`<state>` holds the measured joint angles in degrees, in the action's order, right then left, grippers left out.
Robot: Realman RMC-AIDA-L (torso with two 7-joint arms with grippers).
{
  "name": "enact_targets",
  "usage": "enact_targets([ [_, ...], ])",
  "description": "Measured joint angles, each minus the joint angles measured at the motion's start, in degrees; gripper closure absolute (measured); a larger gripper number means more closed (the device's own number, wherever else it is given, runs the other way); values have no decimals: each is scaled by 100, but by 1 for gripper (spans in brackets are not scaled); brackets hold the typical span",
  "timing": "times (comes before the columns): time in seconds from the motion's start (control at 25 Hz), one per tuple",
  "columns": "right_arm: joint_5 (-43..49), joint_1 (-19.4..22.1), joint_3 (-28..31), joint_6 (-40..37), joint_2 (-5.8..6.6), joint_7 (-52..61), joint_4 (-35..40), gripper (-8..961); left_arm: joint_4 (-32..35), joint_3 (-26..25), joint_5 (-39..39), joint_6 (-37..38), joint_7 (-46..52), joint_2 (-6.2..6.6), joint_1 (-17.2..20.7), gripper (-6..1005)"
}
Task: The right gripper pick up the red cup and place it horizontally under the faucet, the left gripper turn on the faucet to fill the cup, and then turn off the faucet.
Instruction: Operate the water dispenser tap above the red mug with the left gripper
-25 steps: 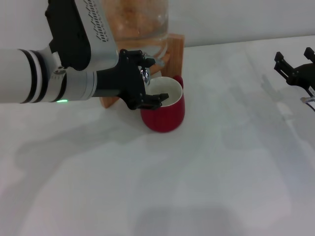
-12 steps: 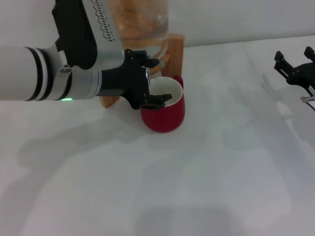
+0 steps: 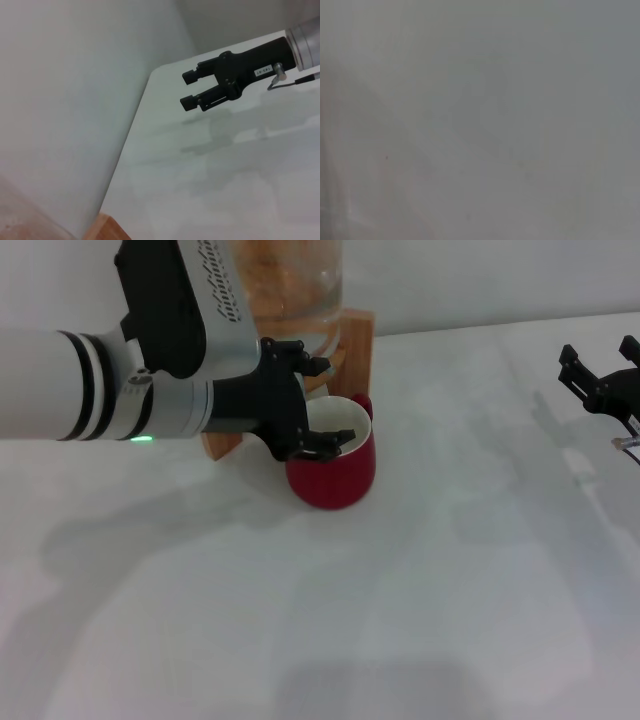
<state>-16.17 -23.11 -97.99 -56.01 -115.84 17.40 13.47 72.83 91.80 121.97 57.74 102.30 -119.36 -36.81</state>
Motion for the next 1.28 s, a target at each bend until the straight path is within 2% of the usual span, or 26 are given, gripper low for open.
enact_targets([
  [1.28,0,-9,0,3,0,0,52,123,-275,-48,-6,-66,-149,9,-215,186],
])
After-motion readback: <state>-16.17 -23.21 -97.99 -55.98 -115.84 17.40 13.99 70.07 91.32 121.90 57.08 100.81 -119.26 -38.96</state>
